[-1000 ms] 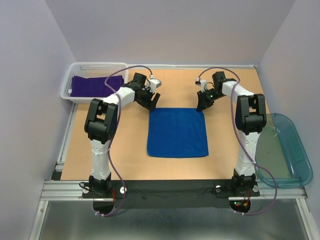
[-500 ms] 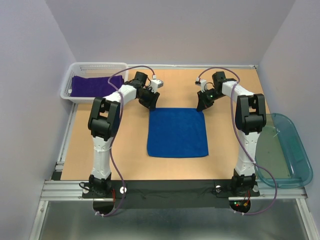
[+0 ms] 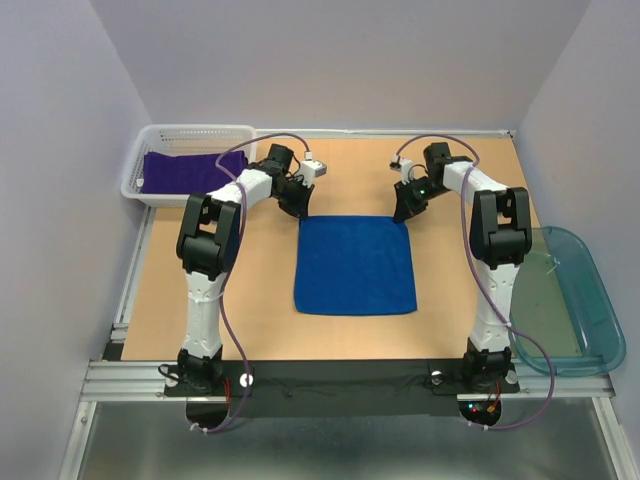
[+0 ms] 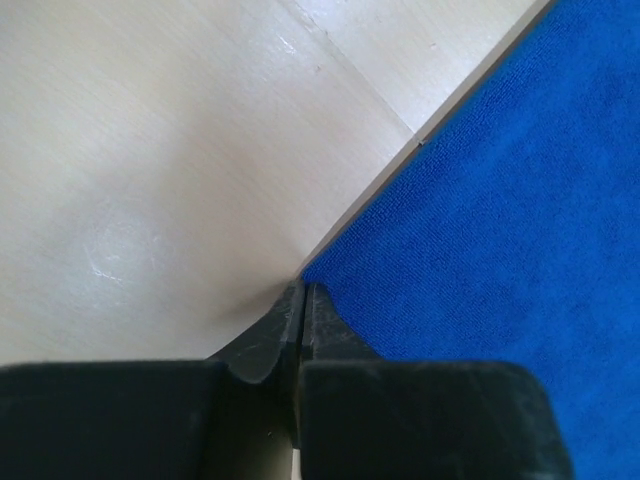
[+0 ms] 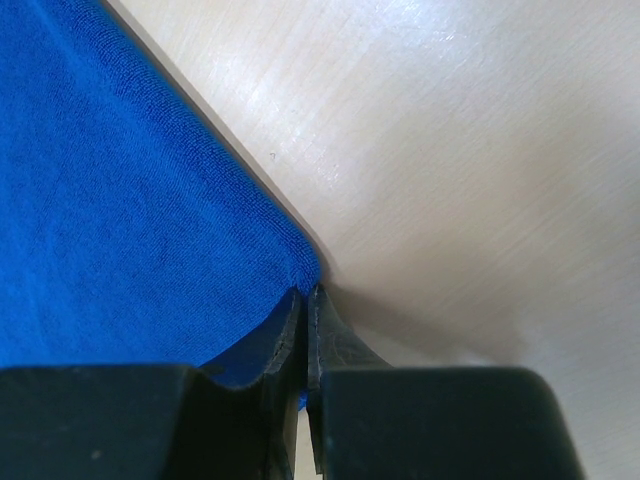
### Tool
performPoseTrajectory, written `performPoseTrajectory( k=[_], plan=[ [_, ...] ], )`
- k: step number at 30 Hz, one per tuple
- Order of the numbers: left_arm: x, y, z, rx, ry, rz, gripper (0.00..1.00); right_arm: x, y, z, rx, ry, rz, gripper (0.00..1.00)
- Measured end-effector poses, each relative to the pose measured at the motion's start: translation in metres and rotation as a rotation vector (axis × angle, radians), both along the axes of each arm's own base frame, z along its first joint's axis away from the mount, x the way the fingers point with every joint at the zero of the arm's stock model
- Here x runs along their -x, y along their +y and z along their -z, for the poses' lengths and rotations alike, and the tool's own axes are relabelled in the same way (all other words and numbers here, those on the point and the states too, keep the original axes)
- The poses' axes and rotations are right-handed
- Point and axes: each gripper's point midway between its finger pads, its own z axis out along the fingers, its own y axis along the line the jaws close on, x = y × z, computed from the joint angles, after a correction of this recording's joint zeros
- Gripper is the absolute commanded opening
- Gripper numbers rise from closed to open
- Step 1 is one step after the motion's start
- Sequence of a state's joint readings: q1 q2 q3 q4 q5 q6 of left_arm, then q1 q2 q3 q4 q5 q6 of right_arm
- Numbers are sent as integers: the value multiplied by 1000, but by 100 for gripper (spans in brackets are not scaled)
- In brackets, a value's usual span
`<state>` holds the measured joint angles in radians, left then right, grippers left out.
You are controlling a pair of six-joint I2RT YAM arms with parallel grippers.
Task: Fold and stack the towels
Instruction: Fold the towel
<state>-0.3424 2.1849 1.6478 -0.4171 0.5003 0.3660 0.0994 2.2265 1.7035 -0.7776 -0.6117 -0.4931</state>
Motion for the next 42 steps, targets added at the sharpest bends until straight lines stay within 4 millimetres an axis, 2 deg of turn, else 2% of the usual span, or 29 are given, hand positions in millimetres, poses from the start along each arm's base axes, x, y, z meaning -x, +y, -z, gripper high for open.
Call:
performPoseTrajectory(
  k=[2,7,11,13,18,23,26,30,34,37,39,42],
  plan=[
    [1,0,0,1,1,5,0,-1,-1,-1,4,-1,2,2],
    [0,1,-1,-6,-3,17,0,-4,-3,-3,30,-3,8,0],
    [-4,4,-5,-32,-6,7,0,-16,-4,-12,60,-36,21,0],
    [-10,4,-11,-42,-22,4,0,-24,-4,-18,70,-62,28,0],
    [-39,2,-35,-52,-132,-20,0,-47,-6,-38,90,-142,53,0],
    [-46,3,-36,-52,-171,-32,0,-53,-4,-40,125,-170,64,0],
    [-34,7,-36,-57,-170,-38,0,-51,-1,-37,148,-178,70,1],
    [-17,13,-52,-55,-187,-56,0,-38,3,-44,167,-191,78,1],
    [-2,12,-81,-28,-234,-78,0,-23,4,-73,179,-245,97,1],
    [14,8,-94,-8,-248,-91,0,-9,1,-86,187,-270,118,1],
    [28,7,-95,-2,-242,-103,0,2,0,-90,192,-269,131,1],
    [55,6,-85,-2,-194,-127,0,26,-1,-90,192,-239,152,1]
  ],
)
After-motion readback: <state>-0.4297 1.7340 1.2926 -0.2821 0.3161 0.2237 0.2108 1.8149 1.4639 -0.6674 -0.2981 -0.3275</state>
